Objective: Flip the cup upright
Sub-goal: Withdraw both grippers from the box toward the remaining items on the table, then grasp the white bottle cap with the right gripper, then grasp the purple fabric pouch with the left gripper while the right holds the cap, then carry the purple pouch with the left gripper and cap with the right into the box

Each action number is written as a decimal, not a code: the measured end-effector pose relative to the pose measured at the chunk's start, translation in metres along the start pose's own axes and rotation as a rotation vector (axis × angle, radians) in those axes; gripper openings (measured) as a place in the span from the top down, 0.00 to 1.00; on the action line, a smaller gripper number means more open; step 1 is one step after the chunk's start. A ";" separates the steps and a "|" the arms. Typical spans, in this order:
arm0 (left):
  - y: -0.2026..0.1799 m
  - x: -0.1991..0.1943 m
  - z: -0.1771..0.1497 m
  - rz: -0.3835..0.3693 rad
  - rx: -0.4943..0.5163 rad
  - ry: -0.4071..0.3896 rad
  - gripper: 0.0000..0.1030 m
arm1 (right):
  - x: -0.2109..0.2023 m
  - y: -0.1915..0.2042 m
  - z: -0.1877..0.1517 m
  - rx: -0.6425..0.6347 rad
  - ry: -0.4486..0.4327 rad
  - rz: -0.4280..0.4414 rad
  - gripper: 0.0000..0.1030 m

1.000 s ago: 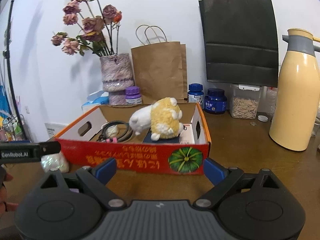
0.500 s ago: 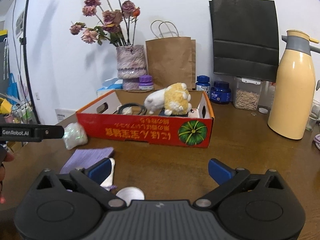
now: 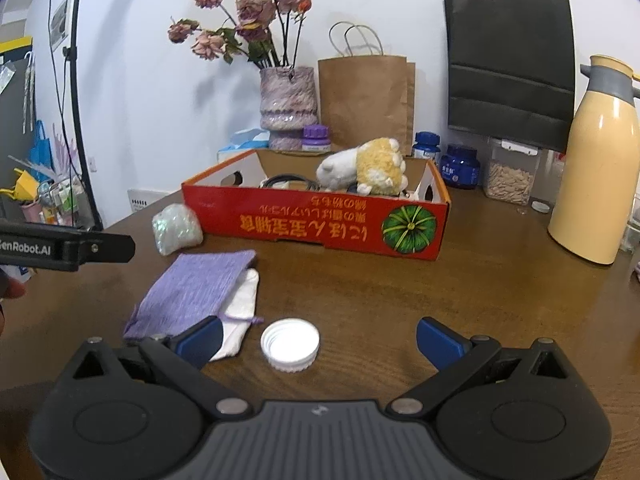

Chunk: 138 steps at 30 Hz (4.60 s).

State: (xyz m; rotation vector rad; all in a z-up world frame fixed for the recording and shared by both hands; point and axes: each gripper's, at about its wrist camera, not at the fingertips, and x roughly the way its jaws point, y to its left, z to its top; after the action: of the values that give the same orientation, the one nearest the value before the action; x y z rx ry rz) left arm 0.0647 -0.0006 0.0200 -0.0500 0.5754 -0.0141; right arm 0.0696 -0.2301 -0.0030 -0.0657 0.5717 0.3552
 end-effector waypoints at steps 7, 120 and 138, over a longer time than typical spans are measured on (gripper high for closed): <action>0.005 0.001 -0.006 -0.002 -0.003 0.015 0.00 | 0.011 0.004 -0.009 -0.039 0.059 -0.001 0.00; -0.021 0.048 -0.011 -0.057 -0.051 0.060 0.83 | 0.033 -0.019 -0.001 0.047 -0.123 -0.082 0.62; -0.024 0.035 0.032 -0.079 -0.021 -0.025 0.83 | 0.027 0.001 0.026 0.022 -0.184 -0.025 0.62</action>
State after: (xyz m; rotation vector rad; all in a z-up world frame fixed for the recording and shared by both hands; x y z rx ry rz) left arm 0.1112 -0.0241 0.0291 -0.0937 0.5483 -0.0841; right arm 0.1037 -0.2170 0.0047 -0.0190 0.3924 0.3263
